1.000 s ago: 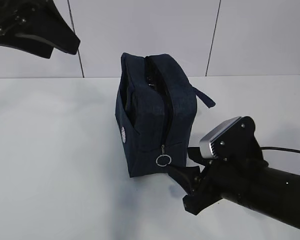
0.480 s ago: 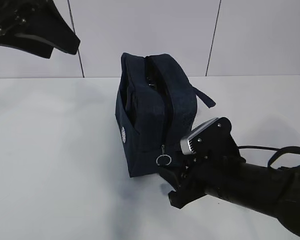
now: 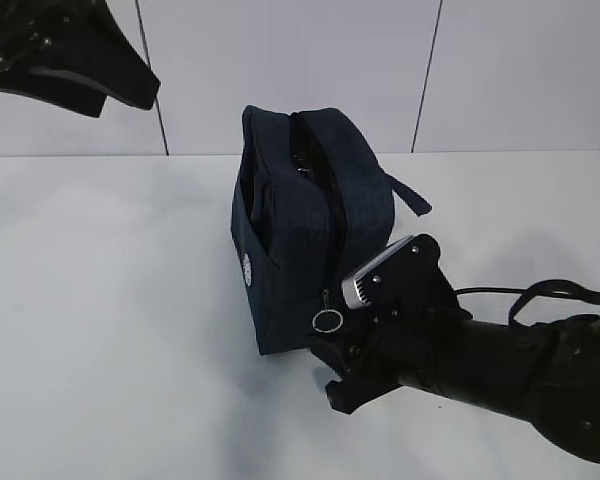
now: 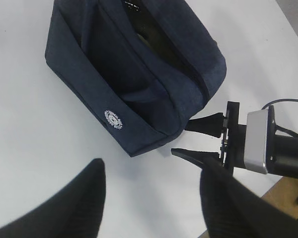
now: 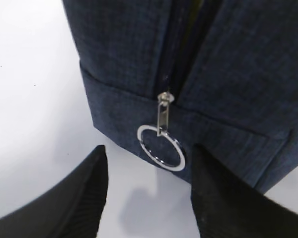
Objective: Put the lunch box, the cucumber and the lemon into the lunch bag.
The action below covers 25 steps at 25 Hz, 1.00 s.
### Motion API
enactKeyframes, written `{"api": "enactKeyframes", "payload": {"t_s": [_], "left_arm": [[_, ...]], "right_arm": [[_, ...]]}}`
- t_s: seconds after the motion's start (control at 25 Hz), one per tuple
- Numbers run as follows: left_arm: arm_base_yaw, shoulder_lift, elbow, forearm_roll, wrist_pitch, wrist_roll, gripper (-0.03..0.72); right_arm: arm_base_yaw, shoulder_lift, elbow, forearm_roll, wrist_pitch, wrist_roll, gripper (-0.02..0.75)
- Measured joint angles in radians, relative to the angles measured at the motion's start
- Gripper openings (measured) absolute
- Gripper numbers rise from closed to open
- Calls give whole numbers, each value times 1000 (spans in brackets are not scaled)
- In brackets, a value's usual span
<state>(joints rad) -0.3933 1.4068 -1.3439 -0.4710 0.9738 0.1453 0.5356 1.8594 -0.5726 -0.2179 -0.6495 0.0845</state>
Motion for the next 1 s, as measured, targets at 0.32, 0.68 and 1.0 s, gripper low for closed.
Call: {"api": "enactKeyframes", "payload": {"t_s": [0.32,0.68,1.0], "left_arm": [[0,0,0,1,0,0,440],[0,0,0,1,0,0,440],[0,0,0,1,0,-12,440]], "right_arm": [[0,0,-28,-44,44,0,407],[0,2,-45,-130,73,2,407],[0,2,-45,-132,76,25,405]]}}
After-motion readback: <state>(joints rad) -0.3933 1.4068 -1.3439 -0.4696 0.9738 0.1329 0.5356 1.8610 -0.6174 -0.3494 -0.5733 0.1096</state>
